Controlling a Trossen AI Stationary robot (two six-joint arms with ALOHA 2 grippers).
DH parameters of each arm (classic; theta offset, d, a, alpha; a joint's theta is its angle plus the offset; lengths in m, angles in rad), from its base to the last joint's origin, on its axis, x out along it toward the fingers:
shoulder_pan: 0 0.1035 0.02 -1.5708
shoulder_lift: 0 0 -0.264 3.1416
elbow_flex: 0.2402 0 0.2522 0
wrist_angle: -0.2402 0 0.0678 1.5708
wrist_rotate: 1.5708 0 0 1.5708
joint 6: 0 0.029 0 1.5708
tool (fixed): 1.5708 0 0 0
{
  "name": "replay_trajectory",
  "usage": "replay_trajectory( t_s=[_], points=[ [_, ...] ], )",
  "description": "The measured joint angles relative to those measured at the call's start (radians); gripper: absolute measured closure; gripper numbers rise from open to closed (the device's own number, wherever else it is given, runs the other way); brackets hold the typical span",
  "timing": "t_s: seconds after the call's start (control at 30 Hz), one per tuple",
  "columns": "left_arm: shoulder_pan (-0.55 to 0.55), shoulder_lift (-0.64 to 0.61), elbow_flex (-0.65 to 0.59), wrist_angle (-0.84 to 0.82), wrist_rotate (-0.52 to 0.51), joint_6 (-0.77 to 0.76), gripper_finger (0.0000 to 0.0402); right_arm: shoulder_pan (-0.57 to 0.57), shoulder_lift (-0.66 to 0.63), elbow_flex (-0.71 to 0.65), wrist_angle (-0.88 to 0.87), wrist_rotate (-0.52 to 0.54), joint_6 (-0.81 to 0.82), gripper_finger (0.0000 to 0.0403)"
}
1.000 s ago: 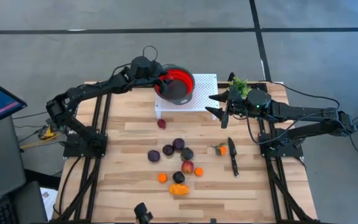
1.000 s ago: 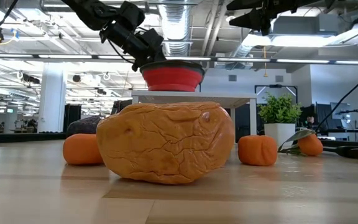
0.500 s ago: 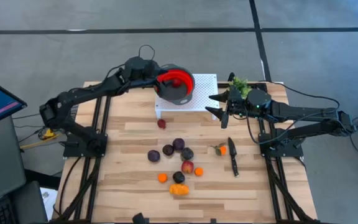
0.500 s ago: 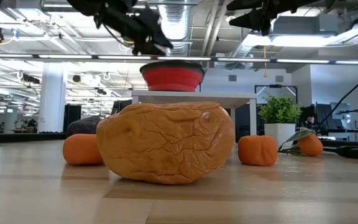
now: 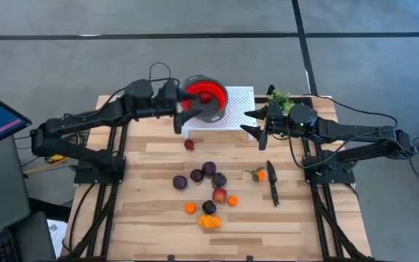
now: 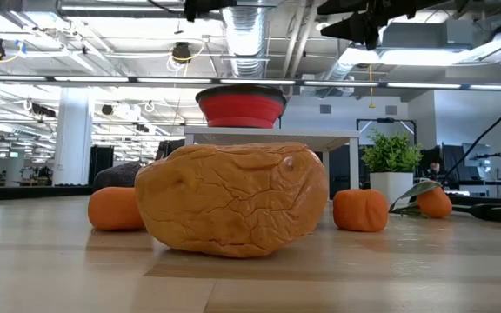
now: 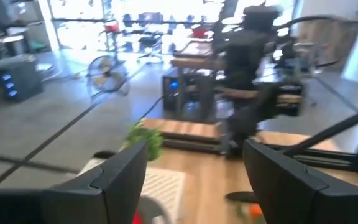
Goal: Pick & Place Fruit
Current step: Put the left tangerine into the strainer bowl on the shelf
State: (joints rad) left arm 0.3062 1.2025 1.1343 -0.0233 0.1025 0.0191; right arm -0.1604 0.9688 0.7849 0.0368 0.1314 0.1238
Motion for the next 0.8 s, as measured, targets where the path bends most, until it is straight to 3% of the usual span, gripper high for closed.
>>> replay_trajectory(
  t_s=[0.43,0.8],
  points=[
    [-0.197,-0.019,-0.001,-0.087,0.000,-0.001,0.0156,0.000,0.000,0.000,-0.007,0.000,0.000,0.0143],
    [-0.229,0.038,-0.055,-0.177,-0.006,-0.001,0.0160,0.001,0.000,0.000,-0.007,0.000,0.000,0.0143]
  ],
)
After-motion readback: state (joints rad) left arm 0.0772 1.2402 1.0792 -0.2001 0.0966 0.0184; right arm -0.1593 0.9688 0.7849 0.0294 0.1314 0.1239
